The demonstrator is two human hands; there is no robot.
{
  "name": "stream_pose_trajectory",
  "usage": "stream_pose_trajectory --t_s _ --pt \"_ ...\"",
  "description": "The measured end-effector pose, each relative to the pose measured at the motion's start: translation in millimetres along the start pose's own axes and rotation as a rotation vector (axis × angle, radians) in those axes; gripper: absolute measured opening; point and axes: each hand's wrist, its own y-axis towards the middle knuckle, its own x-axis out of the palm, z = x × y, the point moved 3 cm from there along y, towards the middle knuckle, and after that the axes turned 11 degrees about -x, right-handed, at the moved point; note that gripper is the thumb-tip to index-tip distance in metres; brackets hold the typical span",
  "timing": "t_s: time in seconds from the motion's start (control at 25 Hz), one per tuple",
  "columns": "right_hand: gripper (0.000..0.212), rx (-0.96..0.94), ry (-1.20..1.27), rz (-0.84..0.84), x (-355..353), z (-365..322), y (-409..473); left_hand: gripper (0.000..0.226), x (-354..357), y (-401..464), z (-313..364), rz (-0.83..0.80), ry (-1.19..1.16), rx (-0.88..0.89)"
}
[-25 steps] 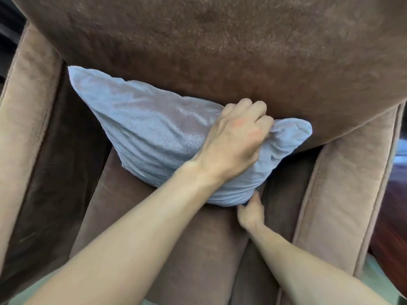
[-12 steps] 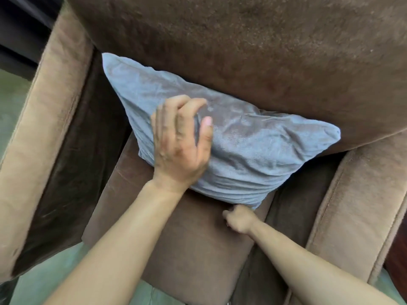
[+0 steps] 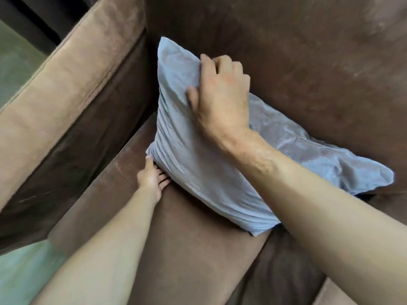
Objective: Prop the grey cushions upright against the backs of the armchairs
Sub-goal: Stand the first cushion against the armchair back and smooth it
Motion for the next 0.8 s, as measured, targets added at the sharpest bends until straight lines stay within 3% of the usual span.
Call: stream_pose_trajectory --t_s 0.08,0.16,0.24,0.44,0.48,0.56,0.64,0.72,0.8 --pt "0.035 -0.008 -0.027 -0.104 15 7 -4 0.033 3 10 7 0.018 -0.100 0.025" --pt "0.023 -0.056 0.174 0.076 8 6 -3 0.013 -5 23 0 0.128 -0.107 0.041" --pt "0.020 -0.034 0.299 0.278 -2 12 0 0.018 -16 25 -8 0.213 -0.062 0.062" --pt "0.038 -0.011 0.207 0.160 -7 21 -22 0.055 -22 -5 25 0.494 0.361 0.362" --pt "0.041 -0.013 0.192 0.167 -10 27 -32 0.056 -10 -28 40 0.469 0.357 0.512" --pt "0.050 -0.006 0.163 0.077 -15 37 -57 0.065 33 -81 72 0.183 0.368 0.798" --pt "0.056 -0.004 0.121 -0.102 -16 48 -89 0.067 80 -121 103 -0.071 0.437 0.895" --pt "0.056 -0.003 0.005 -0.222 -21 71 -124 0.038 106 -132 134 -0.067 0.532 0.915" --pt "0.052 0.039 -0.073 -0.219 -41 111 -157 0.018 107 -131 162 0.025 0.538 0.950"
